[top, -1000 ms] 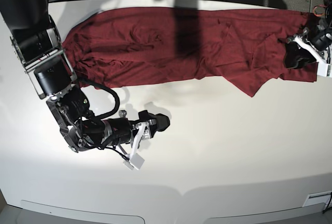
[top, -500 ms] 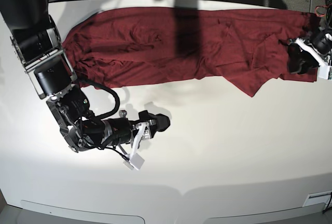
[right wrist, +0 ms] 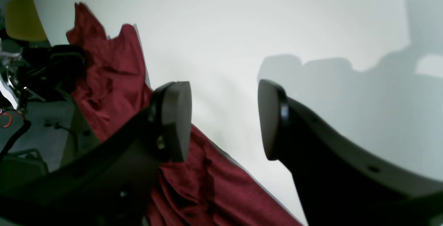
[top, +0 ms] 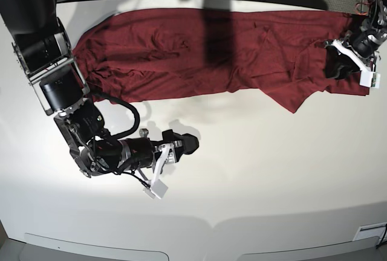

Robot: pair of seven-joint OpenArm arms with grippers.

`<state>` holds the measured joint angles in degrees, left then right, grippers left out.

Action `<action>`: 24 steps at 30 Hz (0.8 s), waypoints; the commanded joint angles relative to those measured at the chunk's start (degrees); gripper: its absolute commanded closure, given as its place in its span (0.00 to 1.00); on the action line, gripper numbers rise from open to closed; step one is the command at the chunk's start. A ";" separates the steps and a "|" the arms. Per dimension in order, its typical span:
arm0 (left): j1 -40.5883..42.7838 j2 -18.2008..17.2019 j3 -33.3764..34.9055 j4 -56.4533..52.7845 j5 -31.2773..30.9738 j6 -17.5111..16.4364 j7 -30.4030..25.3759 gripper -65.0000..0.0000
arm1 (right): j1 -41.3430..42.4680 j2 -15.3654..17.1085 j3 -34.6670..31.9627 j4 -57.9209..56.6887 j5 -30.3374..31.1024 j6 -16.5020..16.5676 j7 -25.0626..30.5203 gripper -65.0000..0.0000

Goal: Fold the T-shirt properly
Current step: 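Grasp the strip's end with the left gripper and straighten it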

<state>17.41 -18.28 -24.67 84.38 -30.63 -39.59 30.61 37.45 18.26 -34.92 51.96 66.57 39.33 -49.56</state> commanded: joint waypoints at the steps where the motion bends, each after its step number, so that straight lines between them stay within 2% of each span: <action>1: -0.28 -0.92 -0.37 0.85 -0.85 -0.41 -1.33 0.84 | 1.88 0.33 0.50 0.85 1.53 0.67 1.05 0.52; 4: -0.28 -0.96 -0.37 0.85 -0.85 -0.41 -1.99 1.00 | 1.88 0.31 0.50 0.85 1.55 0.67 1.07 0.52; 10: -0.28 -0.94 -0.37 0.85 -0.83 -0.41 -2.03 1.00 | 1.88 0.31 0.50 0.85 1.53 0.67 1.07 0.52; 14: -0.28 -1.40 -0.48 0.85 -0.83 -0.41 -4.63 1.00 | 1.88 0.31 0.50 0.85 1.55 0.67 1.07 0.52; 17: -0.28 -3.69 -0.48 0.85 -0.85 0.04 -6.73 1.00 | 1.88 0.33 0.50 0.85 1.53 0.67 1.05 0.52; 18: -0.28 -4.55 -0.48 0.85 -0.83 1.64 -6.62 1.00 | 1.88 0.33 0.50 0.85 1.53 0.67 1.05 0.52; 21: -0.26 -6.05 -0.48 0.85 -0.85 2.75 -3.78 1.00 | 1.86 0.31 0.50 0.85 1.53 0.67 1.05 0.52; 22: -0.24 -6.21 -0.48 0.85 -0.87 2.71 -3.10 0.98 | 1.88 0.28 0.50 0.85 1.55 0.67 1.07 0.52; 24: -0.13 -6.19 -0.48 0.85 -0.90 2.71 -2.29 0.77 | 1.88 0.13 0.50 0.85 1.53 0.67 1.07 0.52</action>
<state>17.52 -23.29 -24.73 84.38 -30.50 -36.60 29.61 37.45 18.22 -34.92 51.96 66.57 39.33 -49.56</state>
